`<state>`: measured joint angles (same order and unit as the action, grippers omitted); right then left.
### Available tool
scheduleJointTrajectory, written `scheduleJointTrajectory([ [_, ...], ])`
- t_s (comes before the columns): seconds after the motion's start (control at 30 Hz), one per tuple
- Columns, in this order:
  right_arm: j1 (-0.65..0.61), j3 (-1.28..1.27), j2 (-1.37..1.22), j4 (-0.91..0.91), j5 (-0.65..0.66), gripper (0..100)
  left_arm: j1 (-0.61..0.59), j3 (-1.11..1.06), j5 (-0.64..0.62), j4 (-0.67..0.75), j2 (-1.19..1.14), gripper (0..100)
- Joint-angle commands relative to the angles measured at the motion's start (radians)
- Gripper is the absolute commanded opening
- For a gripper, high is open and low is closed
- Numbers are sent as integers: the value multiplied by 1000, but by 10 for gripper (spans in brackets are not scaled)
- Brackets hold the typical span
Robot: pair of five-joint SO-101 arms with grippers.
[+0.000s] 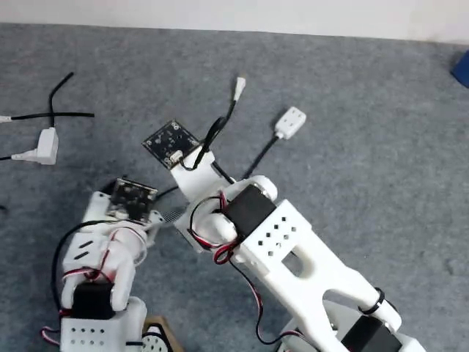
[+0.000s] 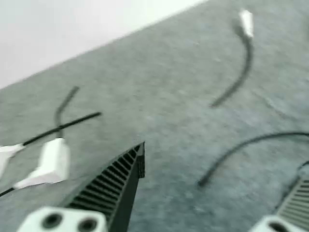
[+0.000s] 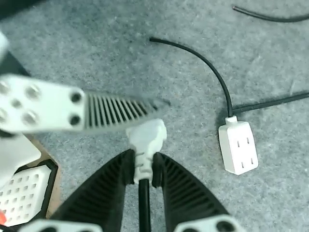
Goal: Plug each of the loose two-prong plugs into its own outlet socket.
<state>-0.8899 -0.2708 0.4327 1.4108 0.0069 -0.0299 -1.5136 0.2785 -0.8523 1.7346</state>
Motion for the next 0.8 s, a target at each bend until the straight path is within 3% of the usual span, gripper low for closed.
scheduleJointTrajectory([
  [0.0, -12, 16, 33, -21, -12, 8, 77, -30, -3, -9, 4, 453],
  [0.23, 15, 16, 31, -13, -11, 8, 65, -24, 3, -3, 5, 453],
  [0.57, 308, 15, -44, -16, 112, 8, -262, -15, 0, 106, 5, 453],
  [0.77, 294, 18, -174, -54, 216, 8, -314, -90, 0, 109, 5, 453],
])
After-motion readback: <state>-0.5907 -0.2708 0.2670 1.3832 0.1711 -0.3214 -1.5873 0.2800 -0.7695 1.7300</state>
